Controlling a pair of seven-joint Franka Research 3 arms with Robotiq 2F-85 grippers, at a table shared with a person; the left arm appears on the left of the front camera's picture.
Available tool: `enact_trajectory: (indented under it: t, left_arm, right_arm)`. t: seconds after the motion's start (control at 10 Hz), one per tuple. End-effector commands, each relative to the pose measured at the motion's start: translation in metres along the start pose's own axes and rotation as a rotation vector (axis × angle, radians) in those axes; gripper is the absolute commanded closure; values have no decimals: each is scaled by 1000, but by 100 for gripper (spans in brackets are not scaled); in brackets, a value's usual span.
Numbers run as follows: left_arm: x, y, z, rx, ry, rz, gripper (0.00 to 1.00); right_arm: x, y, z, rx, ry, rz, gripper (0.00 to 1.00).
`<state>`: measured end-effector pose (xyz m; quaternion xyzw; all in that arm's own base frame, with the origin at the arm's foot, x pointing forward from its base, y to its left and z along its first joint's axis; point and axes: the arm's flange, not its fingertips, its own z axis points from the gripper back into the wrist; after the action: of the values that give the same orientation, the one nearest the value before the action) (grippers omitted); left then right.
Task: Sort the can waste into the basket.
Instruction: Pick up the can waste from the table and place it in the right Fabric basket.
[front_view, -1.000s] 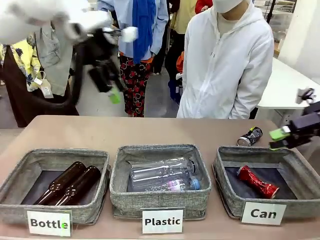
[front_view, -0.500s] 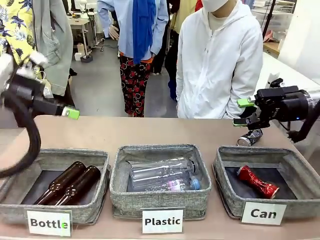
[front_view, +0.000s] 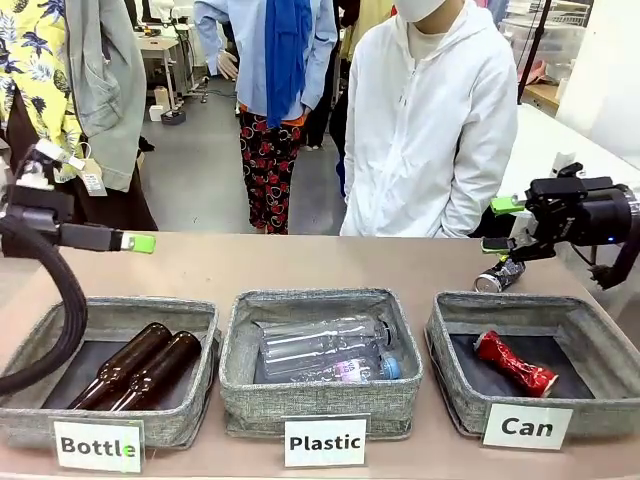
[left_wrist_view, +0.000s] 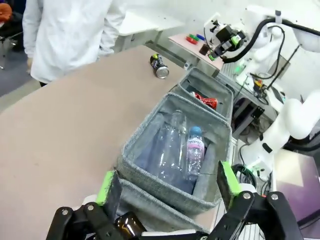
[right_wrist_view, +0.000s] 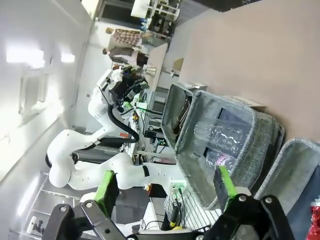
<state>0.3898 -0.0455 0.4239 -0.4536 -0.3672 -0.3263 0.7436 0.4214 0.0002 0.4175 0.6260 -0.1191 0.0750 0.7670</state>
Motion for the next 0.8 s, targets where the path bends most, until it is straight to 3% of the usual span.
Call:
enact_trajectory:
  t: [0.0,0.7]
  left_arm:
    - [0,6,6,-14,15,3,0]
    - [0,6,6,-14,15,3,0]
  right_arm:
    - [2,4,-6,16,1,3,0]
    - [0,1,-5,1,11,2,0]
